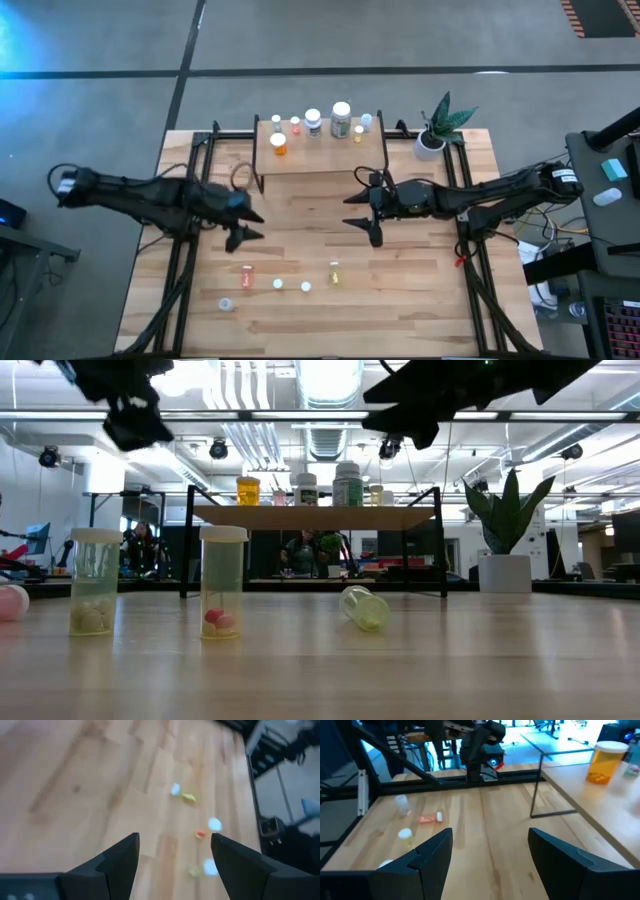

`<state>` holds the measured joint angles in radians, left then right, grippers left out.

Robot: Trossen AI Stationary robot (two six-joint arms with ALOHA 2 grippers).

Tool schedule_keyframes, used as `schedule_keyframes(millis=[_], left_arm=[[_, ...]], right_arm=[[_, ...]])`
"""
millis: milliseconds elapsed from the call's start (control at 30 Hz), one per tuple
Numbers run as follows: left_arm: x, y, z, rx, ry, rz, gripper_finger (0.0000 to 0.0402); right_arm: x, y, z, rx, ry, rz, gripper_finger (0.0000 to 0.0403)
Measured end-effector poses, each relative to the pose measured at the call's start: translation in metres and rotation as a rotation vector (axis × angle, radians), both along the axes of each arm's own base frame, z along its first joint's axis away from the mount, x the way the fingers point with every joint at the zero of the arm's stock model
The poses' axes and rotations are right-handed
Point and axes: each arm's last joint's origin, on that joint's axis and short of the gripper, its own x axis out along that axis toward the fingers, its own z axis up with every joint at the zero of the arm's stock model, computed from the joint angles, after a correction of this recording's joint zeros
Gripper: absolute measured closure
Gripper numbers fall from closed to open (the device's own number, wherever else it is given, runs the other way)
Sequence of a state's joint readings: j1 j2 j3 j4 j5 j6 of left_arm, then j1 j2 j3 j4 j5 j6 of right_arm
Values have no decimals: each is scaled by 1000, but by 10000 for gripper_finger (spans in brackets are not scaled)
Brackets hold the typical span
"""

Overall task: Pick and place medicine bottles onto shelf by color
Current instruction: Put the left yellow medicine bottle on the shelf

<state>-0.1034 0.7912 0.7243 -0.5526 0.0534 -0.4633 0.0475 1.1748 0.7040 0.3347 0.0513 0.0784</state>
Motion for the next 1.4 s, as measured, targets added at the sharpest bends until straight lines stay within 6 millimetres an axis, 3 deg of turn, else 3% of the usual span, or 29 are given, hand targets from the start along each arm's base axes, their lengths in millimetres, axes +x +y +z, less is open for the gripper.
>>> schedule_keyframes(millis=[233, 500, 900, 1400], left_arm=[[37, -42, 0, 81, 148, -128, 171], [57, -69, -15, 61, 182, -178, 171], [69, -83, -31, 83, 214, -207, 171], [77, -102, -38, 84, 216, -261, 171]], right_arm=[[-1, 6, 3, -17, -22, 29, 154], [-1, 8, 4, -17, -24, 36, 154], [-1, 9, 6, -16, -54, 37, 154], [-1, 10, 7, -8, -54, 38, 154]])
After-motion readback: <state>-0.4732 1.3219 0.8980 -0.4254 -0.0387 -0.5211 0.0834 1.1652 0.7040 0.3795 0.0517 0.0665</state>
